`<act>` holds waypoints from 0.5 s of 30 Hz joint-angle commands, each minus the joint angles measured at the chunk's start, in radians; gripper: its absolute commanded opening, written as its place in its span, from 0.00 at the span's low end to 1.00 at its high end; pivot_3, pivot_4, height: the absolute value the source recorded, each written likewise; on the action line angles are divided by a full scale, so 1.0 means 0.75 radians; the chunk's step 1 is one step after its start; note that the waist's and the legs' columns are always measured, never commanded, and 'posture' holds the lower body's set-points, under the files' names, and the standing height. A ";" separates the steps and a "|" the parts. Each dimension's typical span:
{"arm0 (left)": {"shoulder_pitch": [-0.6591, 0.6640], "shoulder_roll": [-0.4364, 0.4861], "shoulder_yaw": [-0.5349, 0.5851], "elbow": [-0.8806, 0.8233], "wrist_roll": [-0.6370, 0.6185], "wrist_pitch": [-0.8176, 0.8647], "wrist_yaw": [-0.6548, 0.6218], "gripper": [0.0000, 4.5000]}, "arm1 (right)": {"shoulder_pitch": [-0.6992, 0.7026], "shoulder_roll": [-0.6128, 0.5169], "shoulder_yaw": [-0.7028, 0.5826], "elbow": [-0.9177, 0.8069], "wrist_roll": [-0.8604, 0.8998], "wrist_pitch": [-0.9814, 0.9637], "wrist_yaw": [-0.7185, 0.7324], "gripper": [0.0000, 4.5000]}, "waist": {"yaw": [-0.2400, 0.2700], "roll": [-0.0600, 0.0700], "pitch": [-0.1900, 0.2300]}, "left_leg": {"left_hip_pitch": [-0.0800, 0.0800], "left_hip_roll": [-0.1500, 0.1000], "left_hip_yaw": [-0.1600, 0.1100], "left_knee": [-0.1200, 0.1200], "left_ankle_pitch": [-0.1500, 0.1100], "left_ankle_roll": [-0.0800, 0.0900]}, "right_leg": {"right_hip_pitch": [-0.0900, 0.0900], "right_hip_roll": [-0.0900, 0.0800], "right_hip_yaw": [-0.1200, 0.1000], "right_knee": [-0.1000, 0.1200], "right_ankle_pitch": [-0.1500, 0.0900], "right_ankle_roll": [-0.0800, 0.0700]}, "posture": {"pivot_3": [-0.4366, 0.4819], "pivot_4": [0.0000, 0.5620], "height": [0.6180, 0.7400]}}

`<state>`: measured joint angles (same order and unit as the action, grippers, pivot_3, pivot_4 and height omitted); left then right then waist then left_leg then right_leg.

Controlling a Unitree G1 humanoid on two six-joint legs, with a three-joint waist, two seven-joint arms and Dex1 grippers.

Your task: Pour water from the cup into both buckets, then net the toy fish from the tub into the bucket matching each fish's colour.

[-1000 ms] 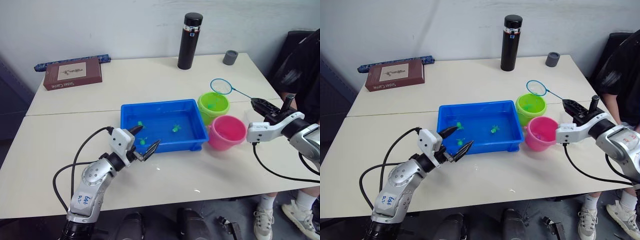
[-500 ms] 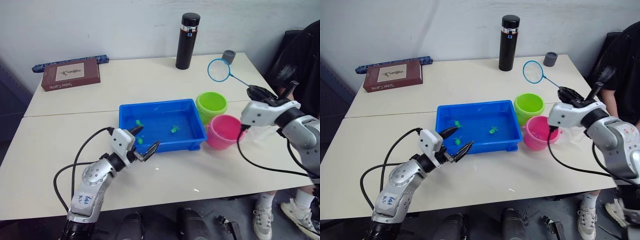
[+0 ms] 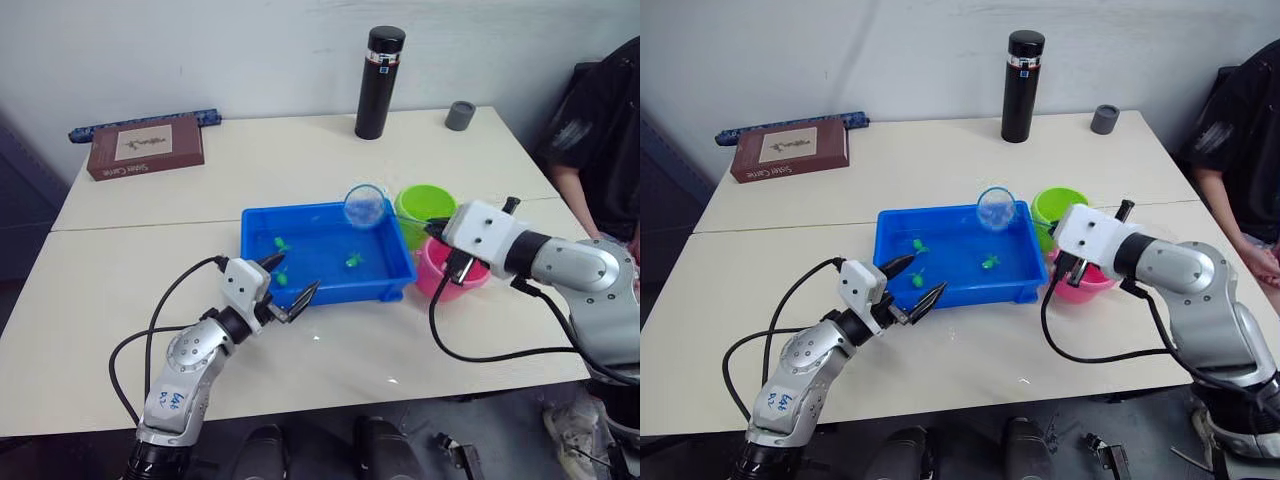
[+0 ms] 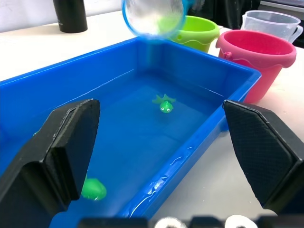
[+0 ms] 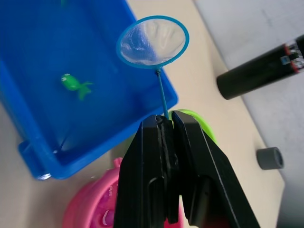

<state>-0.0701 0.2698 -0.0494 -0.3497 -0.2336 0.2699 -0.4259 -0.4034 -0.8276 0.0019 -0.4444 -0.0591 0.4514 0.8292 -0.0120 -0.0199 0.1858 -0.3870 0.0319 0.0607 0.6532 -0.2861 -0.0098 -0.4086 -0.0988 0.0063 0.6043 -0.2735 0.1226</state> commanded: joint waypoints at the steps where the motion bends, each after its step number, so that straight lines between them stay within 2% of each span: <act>1: 0.007 -0.013 -0.005 -0.052 0.005 -0.019 0.019 0.99 | 0.021 -0.051 0.038 -0.099 0.032 0.016 0.073 0.00 | 0.005 0.000 0.000 | 0.000 0.000 0.000 0.000 0.000 0.000 | 0.000 0.000 0.000 0.000 0.000 0.000 | 0.48 0.27 1.00; 4: 0.016 -0.017 -0.008 -0.057 0.006 -0.020 0.024 0.99 | 0.017 -0.011 0.008 -0.209 0.271 0.395 0.148 0.00 | 0.009 0.000 0.000 | 0.000 0.000 0.000 0.000 0.000 0.000 | -0.001 0.000 0.000 0.000 0.000 0.000 | 0.48 0.27 1.00; 6: 0.022 -0.020 -0.012 -0.060 0.006 -0.022 0.025 0.99 | 0.001 0.009 -0.009 -0.252 0.372 0.552 0.162 0.00 | 0.009 0.000 0.000 | 0.000 0.000 0.000 0.000 0.000 0.000 | 0.000 0.000 0.000 0.000 0.000 0.000 | 0.48 0.27 1.00; 15: 0.018 -0.029 -0.019 -0.061 0.008 -0.018 0.033 0.99 | -0.024 -0.029 0.092 -0.148 0.223 0.376 0.036 0.00 | 0.012 0.000 0.000 | -0.001 0.000 0.000 0.000 0.000 0.000 | 0.000 -0.001 -0.001 -0.001 -0.001 -0.001 | 0.48 0.27 1.00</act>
<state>-0.0599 0.2507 -0.0580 -0.3504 -0.2294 0.2700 -0.4067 -0.4147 -0.8435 0.0549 -0.5729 0.1412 0.7883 0.8868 -0.0029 -0.0199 0.1858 -0.3874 0.0317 0.0604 0.6529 -0.2863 -0.0096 -0.4090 -0.0993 0.0057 0.6034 -0.2739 0.1217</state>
